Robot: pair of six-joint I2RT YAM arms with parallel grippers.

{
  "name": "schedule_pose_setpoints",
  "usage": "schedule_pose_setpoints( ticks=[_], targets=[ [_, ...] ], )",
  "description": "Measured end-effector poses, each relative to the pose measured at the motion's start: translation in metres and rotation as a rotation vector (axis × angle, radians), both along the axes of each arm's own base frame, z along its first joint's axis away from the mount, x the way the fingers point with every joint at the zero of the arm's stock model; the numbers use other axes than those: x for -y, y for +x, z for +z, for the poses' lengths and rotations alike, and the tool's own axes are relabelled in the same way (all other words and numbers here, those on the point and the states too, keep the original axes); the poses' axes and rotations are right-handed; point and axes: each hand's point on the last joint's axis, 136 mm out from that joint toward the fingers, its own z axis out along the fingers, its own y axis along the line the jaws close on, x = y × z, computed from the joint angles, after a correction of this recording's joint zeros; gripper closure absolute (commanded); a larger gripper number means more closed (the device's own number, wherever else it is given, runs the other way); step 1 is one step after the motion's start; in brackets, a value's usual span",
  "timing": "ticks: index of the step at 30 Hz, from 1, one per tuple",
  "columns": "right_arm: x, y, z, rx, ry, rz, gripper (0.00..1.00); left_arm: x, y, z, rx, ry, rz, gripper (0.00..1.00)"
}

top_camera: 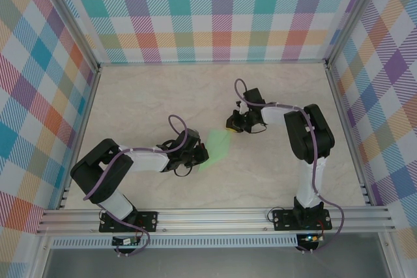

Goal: Fold a paper plane with a square sheet of paper (pick it up from the middle)
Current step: Fourth fold the wing at the center of the table.

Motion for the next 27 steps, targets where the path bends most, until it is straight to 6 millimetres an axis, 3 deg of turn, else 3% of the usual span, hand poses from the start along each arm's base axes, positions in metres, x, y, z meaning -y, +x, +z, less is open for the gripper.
schedule_pose_setpoints(
  ticks=[4, 8, 11, 13, 17, 20, 27],
  targets=[
    [0.004, 0.002, 0.004, 0.01, -0.006, -0.003, 0.87, 0.0, 0.0, 0.0, 0.0, 0.0, 0.0, 1.0],
    [0.001, 0.001, 0.027, 0.056, 0.031, 0.006, 0.87, 0.0, 0.0, 0.0, 0.0, 0.0, 0.0, 1.0],
    [-0.011, -0.005, 0.047, 0.087, 0.09, 0.035, 0.89, 0.0, 0.0, 0.0, 0.0, 0.0, 0.0, 1.0],
    [-0.022, -0.014, 0.05, 0.09, 0.115, 0.065, 0.9, -0.001, -0.001, 0.0, -0.001, 0.001, 0.0, 1.0],
    [-0.044, -0.048, 0.037, 0.039, 0.126, 0.138, 0.91, -0.003, -0.003, 0.0, -0.001, 0.002, 0.0, 1.0],
    [-0.047, -0.065, 0.025, -0.001, 0.114, 0.155, 0.92, -0.003, -0.003, 0.0, -0.001, 0.002, 0.0, 1.0],
    [-0.03, -0.059, -0.002, -0.042, 0.052, 0.108, 0.93, -0.003, -0.003, 0.0, -0.002, 0.002, 0.0, 1.0]
  ],
)
